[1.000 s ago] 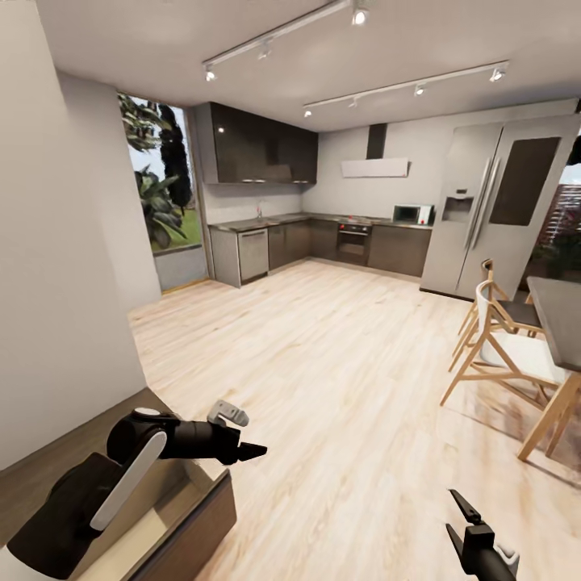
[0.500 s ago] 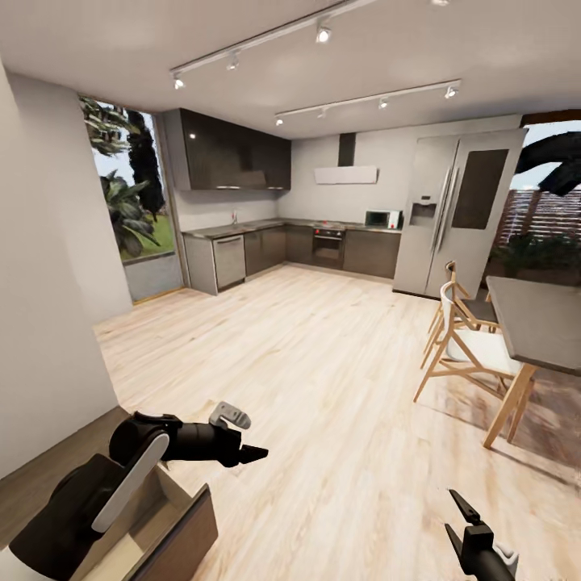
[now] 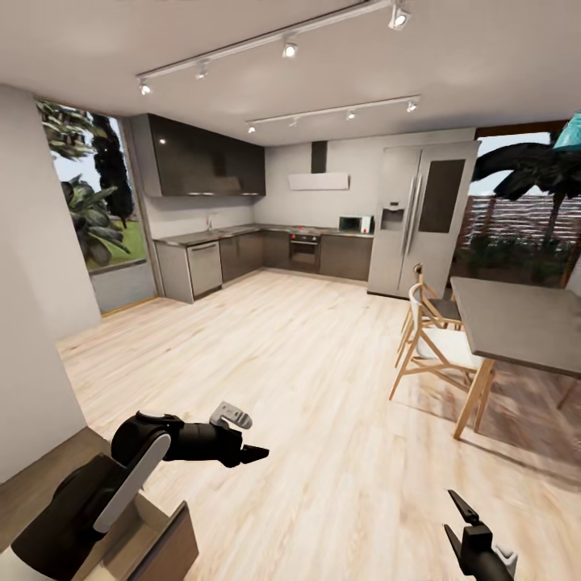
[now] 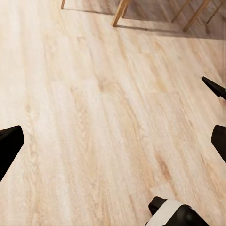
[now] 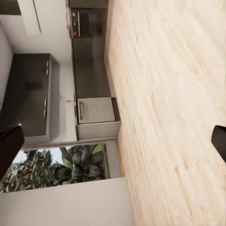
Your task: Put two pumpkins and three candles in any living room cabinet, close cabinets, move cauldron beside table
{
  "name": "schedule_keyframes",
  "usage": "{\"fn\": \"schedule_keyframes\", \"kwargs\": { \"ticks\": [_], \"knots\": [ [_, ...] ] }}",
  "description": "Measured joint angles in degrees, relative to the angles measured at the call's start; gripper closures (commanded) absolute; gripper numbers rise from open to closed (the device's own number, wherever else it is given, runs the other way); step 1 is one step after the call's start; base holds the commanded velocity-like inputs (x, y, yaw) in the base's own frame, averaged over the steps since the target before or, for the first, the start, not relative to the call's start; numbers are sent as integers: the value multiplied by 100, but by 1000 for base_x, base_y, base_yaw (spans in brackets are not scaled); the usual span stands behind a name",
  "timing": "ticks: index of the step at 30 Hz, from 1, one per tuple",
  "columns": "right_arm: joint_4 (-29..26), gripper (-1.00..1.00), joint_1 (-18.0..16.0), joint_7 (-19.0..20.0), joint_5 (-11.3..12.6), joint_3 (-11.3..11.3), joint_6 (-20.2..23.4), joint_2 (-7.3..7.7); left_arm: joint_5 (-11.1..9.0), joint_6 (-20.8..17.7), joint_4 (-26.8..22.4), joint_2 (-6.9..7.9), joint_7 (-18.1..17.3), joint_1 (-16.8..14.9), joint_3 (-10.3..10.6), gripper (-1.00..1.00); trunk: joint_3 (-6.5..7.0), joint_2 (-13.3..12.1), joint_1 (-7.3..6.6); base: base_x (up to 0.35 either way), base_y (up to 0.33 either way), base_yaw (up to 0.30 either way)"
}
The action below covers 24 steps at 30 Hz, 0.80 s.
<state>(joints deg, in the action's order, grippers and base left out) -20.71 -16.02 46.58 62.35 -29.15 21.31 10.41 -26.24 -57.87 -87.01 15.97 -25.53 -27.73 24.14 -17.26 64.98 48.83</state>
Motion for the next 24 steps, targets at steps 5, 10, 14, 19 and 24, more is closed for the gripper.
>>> {"fn": "schedule_keyframes", "kwargs": {
  "ticks": [5, 10, 14, 19, 24],
  "knots": [
    [0, -100, 0, -7, -6, 1, -51, -2, 2, 0, 4, -1, 1, 0, 1, -100, 122, -201, -110, 0, 0, -210],
    [24, -100, 0, -13, -20, 6, -455, -11, 2, 0, 4, -1, 8, 0, 18, -100, 244, -401, -220, 0, 0, -209],
    [32, -100, 0, -17, -20, 7, -518, -17, 3, 0, 5, -1, 53, 0, 88, -100, 341, -562, -308, 0, 0, -208],
    [34, -100, 0, -20, -16, 7, -537, -20, -2, -1, 18, -24, 217, 0, 119, -100, 463, -763, -418, 0, 0, -208],
    [35, -100, 0, -21, -15, 7, -546, -22, 16, 86, 81, -56, 249, 0, 130, -100, 585, -964, -528, 0, 0, -208]
  ]
}}
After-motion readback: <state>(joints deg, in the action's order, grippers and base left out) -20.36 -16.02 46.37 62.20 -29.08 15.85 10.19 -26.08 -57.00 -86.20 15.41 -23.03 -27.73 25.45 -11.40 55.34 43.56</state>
